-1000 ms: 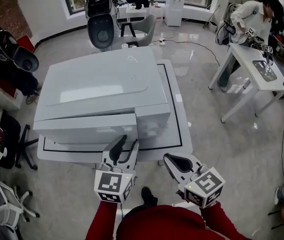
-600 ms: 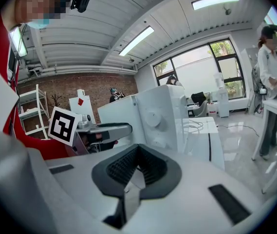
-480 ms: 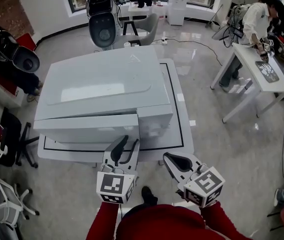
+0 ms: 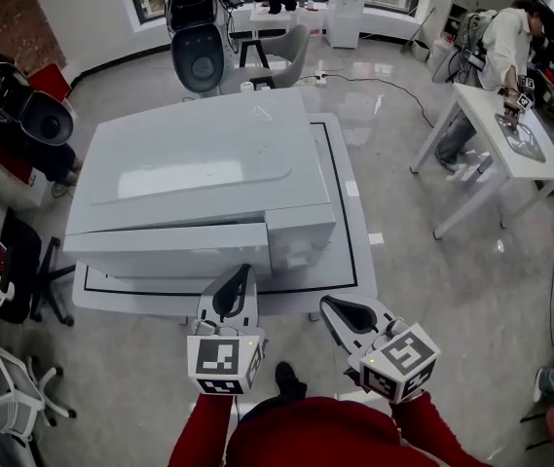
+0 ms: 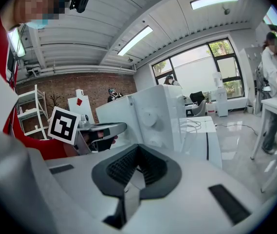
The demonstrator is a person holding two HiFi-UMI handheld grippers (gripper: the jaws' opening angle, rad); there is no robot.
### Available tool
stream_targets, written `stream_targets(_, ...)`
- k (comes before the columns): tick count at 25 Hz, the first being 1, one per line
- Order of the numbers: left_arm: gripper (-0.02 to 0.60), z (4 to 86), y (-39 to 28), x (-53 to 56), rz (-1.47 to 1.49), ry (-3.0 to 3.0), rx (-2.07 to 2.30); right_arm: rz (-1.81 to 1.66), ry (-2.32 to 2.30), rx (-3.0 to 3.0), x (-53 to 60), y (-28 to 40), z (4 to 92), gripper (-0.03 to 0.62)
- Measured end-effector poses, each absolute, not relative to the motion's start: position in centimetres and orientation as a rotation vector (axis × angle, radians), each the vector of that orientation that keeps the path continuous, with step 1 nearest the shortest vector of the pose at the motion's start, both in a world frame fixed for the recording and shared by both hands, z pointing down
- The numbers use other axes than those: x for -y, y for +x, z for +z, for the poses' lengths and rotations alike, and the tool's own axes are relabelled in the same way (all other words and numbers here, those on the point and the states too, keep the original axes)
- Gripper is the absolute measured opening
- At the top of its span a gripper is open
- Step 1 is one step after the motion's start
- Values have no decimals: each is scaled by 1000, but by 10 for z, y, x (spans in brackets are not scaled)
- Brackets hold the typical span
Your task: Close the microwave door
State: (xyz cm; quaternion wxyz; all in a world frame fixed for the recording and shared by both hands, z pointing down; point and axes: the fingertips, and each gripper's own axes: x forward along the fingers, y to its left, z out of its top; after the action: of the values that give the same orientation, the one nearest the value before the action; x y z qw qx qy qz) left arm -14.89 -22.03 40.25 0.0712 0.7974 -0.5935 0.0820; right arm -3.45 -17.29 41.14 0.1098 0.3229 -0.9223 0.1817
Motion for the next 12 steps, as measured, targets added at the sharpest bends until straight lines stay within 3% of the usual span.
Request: stream_targets(12, 11, 400, -149, 223, 279, 2391, 1814, 540, 939, 2712, 178, -35, 411, 12)
